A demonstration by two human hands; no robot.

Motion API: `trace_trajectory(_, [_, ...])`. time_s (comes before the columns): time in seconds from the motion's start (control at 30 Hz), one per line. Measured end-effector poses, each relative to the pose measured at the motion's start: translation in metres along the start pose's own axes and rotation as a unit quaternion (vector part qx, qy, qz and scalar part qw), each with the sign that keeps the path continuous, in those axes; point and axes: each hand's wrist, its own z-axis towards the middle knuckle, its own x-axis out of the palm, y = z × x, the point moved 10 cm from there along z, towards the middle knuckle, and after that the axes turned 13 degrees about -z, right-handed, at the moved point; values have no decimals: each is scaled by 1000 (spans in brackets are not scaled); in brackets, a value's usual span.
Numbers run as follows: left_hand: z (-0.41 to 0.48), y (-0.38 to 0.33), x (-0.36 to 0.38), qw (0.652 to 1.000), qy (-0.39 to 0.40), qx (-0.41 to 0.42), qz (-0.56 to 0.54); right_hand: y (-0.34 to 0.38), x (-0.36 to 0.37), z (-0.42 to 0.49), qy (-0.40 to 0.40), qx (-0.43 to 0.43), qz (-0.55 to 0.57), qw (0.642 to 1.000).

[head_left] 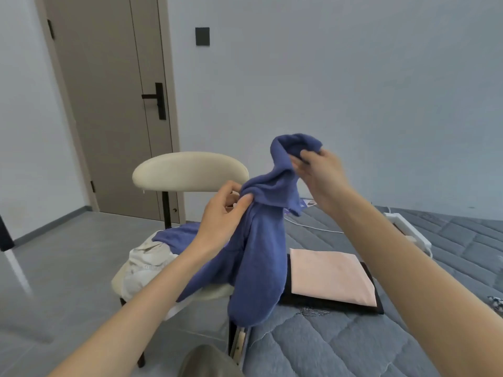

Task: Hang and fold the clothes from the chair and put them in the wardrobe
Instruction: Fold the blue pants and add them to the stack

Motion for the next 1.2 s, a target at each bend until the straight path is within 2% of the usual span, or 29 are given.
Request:
trace_trajectory(0.07, [2,-5,-1,999,-27,-8,-44,-22,6,-5,56,32,-107,992])
trace_trajectory(0.17, [6,-13,-5,991,-75,-18,-113,-49,9,-21,103,63,-194,973])
trace_trajectory(0.27, [9,-20,-3,978,-103,-26,-180,-50,12,-44,139,24,-228,964])
trace_trajectory(0.37, [16,-29,6,965,-100,-24,-242,-60,27,-67,224,-10,-292,930])
trace_trajectory(0.43, [21,-38,15,961,-81,-21,-265,-73,22,-68,204,-29,-381,901])
trace_trajectory(0.5, [26,-47,16,960,-81,-6,-267,-73,5,-59,133,-43,-433,890])
trace_trajectory(0.63, [31,-51,-10,972,-117,29,-202,-48,-41,-49,3,-41,-336,941])
trace_trajectory(0.73, [29,-38,-24,980,-128,18,-150,-14,-59,-47,-53,-80,-264,960])
trace_trajectory(0.83, [27,-24,-29,983,-145,-3,-115,11,-65,-47,-68,-88,-248,962])
trace_trajectory(0.93, [30,-9,-32,979,-161,-40,-115,9,-65,-44,-30,-26,-244,969])
trace_trajectory(1.0, [31,6,-20,983,-116,-108,-92,3,-65,-46,-14,19,-208,978])
trace_trajectory(1.07, [26,21,2,985,-33,-166,-15,1,-68,-45,-31,44,-162,985])
trace_trajectory(1.1, [22,23,10,985,4,-168,41,1,-70,-43,-43,53,-130,989])
trace_trajectory(1.2, [8,14,40,975,125,-90,160,-6,-72,-37,-61,94,-5,994])
